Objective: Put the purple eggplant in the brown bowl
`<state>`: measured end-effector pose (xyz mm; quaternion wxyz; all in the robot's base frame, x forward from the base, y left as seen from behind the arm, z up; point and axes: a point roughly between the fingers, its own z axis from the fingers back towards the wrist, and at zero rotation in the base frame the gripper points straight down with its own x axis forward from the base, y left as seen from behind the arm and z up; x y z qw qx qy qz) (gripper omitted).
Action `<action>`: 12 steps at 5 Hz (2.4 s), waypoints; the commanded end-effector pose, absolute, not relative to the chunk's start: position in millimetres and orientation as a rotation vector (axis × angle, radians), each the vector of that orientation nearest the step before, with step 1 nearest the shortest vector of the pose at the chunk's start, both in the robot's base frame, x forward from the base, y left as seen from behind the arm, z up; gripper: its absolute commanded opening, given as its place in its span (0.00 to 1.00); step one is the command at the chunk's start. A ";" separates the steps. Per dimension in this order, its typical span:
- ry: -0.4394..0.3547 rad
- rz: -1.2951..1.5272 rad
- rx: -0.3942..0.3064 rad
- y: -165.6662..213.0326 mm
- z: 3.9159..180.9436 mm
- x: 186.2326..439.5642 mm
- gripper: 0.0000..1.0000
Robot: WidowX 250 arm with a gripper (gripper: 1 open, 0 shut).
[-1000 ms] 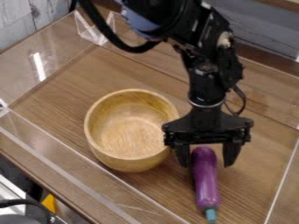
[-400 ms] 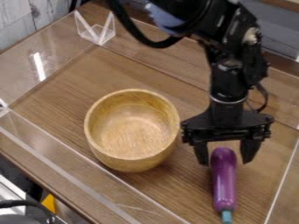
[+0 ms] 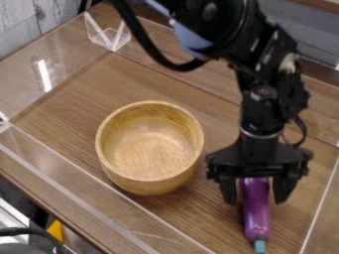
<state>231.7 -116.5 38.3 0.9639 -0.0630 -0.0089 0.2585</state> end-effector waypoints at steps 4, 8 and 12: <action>-0.079 0.547 -0.131 -111.4 38.3 242.4 1.00; -0.099 0.548 -0.134 -105.1 44.7 249.6 1.00; -0.084 0.433 -0.134 -107.7 59.3 256.3 0.00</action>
